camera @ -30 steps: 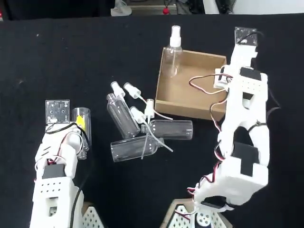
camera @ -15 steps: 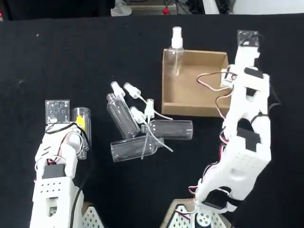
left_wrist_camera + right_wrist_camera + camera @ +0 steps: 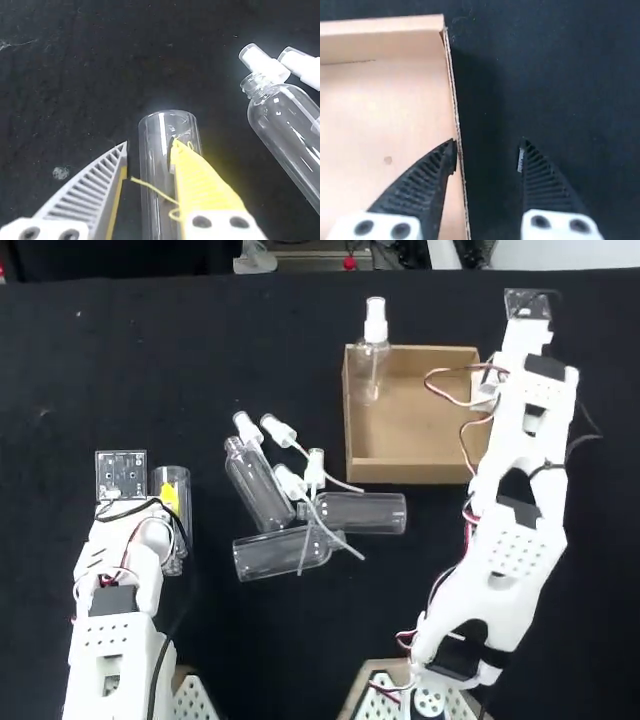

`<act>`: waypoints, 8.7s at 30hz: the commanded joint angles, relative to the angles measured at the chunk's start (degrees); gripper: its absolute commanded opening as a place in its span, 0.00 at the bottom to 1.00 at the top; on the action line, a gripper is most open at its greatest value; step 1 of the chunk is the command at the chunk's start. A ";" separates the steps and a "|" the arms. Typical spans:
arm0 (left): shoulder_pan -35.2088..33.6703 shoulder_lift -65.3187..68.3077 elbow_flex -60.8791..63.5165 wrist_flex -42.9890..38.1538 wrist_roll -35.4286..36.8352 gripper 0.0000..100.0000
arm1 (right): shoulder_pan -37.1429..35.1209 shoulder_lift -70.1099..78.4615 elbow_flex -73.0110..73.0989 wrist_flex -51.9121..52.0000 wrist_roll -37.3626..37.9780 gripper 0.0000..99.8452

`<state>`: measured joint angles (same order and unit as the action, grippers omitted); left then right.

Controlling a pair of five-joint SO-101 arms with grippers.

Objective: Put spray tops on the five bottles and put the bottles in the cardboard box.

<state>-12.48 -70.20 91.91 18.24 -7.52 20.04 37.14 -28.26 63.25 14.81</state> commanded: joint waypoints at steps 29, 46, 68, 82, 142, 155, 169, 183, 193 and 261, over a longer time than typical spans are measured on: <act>0.04 -0.53 -0.48 -0.97 -0.53 0.15 | -11.25 -1.10 -32.57 34.81 -4.92 0.01; 0.13 -0.53 -0.48 -0.97 -0.53 0.15 | -12.22 -8.66 -11.91 35.87 -11.78 0.01; 0.13 -0.53 -0.48 -0.97 -0.53 0.15 | -16.00 -31.08 36.09 -12.04 -12.31 0.01; 0.13 -0.53 -0.48 -0.97 -0.53 0.15 | -20.92 -24.31 37.41 -22.77 -22.59 0.01; -3.21 -0.53 -1.01 -0.97 0.00 0.14 | -28.13 -52.00 37.67 5.98 -19.43 0.01; -20.62 -0.62 -3.30 -1.05 18.55 0.14 | -61.80 -49.89 47.08 -8.88 -19.87 0.20; -35.74 -0.53 -6.11 -4.31 34.29 0.15 | -76.66 -36.35 53.67 -26.02 -45.71 0.42; -34.86 -0.53 -6.29 -4.57 34.02 0.15 | -78.86 -23.60 49.45 -31.65 -51.78 0.44; -34.86 -0.53 -6.20 -4.57 34.02 0.15 | -75.78 -22.55 49.45 -31.03 -48.62 0.03; -27.74 -0.53 -4.09 -4.66 33.85 0.15 | -66.90 -11.82 17.45 4.31 -32.00 0.01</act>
<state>-40.97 -70.20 89.19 14.90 26.24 -47.56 28.00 -7.08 62.46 -21.76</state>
